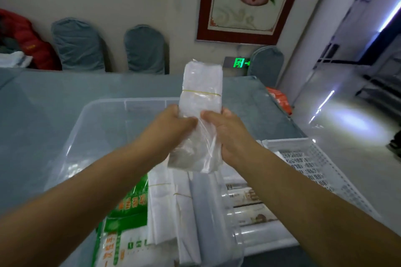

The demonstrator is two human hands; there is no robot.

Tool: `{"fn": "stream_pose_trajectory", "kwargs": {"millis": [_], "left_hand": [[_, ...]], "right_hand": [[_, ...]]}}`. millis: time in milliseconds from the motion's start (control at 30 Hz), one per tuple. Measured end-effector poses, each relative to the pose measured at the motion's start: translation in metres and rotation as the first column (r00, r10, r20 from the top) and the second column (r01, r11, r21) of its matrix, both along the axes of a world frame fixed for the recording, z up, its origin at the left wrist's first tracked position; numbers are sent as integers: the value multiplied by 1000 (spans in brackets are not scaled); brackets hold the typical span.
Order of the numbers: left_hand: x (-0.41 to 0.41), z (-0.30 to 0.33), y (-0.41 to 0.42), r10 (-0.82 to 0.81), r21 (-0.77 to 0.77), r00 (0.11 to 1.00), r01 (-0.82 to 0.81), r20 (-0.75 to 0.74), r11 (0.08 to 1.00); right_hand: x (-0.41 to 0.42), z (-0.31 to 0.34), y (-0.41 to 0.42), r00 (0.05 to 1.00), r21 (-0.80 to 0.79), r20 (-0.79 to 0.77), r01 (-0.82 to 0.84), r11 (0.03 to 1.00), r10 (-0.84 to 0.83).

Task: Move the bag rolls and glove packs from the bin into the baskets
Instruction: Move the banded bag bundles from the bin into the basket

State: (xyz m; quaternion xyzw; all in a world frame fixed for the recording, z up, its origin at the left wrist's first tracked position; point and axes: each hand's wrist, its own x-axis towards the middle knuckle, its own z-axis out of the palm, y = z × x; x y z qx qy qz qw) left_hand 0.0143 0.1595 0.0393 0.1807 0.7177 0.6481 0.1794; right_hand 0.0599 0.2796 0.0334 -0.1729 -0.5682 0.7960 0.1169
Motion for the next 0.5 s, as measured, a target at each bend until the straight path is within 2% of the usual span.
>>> {"fn": "stream_pose_trajectory", "kwargs": {"millis": [233,400,500], "left_hand": [[27,2,116,-17,-164,999,11,-36,986],[57,-2,215,-226,-67,973,223,-40,973],[71,-16,280,-341,-154,939,332,-35,931]], "right_hand": [[40,-4,115,997,-18,-44,61,998,-62],[70,-25,215,995,25,30,99,995,-100],[89,-39,281,985,83,107,124,989,-132]]}}
